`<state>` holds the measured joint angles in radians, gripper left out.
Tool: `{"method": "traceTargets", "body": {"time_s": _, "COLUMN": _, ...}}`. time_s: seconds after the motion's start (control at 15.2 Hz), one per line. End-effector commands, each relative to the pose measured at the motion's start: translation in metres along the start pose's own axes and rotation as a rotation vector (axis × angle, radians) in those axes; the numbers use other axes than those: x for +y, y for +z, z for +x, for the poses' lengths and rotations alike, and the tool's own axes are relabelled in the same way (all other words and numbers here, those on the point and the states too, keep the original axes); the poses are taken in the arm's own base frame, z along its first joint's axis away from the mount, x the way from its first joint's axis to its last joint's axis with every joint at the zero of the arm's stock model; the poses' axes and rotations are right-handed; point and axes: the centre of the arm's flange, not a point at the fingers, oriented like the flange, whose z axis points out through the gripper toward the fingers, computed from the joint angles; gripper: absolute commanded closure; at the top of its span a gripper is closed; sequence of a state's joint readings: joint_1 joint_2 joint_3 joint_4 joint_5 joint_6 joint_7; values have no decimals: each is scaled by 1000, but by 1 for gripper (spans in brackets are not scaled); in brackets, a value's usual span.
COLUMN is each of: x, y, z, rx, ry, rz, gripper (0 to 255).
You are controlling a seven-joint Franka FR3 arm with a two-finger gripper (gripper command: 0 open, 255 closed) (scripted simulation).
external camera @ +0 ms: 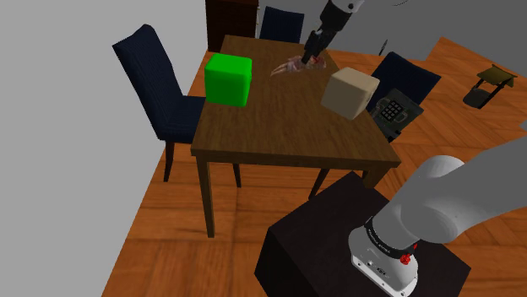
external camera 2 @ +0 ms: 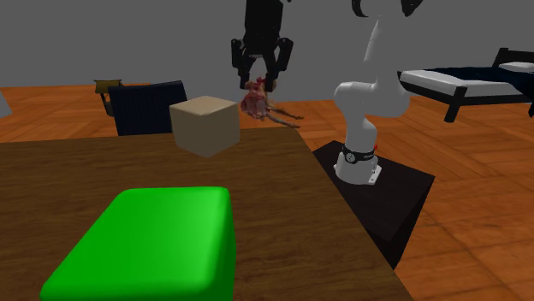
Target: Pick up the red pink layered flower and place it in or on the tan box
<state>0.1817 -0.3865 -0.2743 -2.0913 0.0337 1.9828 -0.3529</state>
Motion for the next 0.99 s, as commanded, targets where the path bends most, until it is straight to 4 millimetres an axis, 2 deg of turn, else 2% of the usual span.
{"method": "traceTargets", "body": {"time_s": 0.0, "x": 0, "y": -9, "z": 2, "rx": 0, "ry": 0, "rz": 0, "gripper": 255}}
{"method": "traceTargets", "body": {"time_s": 0.92, "x": 170, "y": -49, "z": -58, "rx": 0, "ry": 0, "rz": 0, "gripper": 255}}
